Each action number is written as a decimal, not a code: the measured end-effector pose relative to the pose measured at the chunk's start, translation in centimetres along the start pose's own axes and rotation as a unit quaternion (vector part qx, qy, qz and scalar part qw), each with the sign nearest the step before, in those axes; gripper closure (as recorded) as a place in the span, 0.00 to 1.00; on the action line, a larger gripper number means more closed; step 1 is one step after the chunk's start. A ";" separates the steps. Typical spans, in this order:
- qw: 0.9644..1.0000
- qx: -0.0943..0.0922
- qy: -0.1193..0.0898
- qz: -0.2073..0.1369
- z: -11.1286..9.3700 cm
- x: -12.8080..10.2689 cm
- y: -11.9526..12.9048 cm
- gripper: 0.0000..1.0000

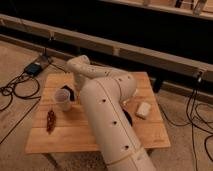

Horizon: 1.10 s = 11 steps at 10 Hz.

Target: Push the eraser across the table

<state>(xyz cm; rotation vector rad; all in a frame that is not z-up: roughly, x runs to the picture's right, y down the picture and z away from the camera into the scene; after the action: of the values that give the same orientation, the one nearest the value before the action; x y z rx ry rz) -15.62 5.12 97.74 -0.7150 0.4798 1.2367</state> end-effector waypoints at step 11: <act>0.998 -0.019 -0.033 -0.058 -1.5 -6.2 3.6 0.35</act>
<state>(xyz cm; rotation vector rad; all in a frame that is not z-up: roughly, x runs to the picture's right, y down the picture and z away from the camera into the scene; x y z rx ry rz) -20.67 0.43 100.10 -0.7229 0.3563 1.1594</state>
